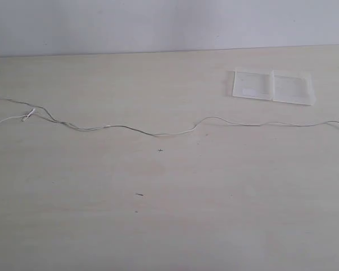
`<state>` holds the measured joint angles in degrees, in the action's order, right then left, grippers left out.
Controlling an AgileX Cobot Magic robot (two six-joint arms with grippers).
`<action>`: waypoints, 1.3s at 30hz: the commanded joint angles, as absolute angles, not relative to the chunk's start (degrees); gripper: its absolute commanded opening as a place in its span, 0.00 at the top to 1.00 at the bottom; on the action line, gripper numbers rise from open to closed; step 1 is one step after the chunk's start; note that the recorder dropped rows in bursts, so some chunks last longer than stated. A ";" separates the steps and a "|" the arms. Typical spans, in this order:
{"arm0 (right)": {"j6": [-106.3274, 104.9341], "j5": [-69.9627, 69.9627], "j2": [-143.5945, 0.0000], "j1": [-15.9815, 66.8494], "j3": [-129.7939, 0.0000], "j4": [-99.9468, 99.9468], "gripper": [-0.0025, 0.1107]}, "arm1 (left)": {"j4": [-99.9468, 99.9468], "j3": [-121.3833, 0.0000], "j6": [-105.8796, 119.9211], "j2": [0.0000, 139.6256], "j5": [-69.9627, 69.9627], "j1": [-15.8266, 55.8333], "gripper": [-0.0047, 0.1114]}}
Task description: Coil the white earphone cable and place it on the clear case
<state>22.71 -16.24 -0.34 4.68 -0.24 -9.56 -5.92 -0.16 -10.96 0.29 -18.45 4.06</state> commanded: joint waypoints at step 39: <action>22.63 -15.98 0.00 4.69 0.00 -9.97 0.98 | -5.03 -3.52 -30.80 0.52 45.57 3.91 0.96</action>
<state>22.71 -16.24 -0.34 4.68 -0.24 -9.56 -6.05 -0.19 -30.84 0.20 34.93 4.06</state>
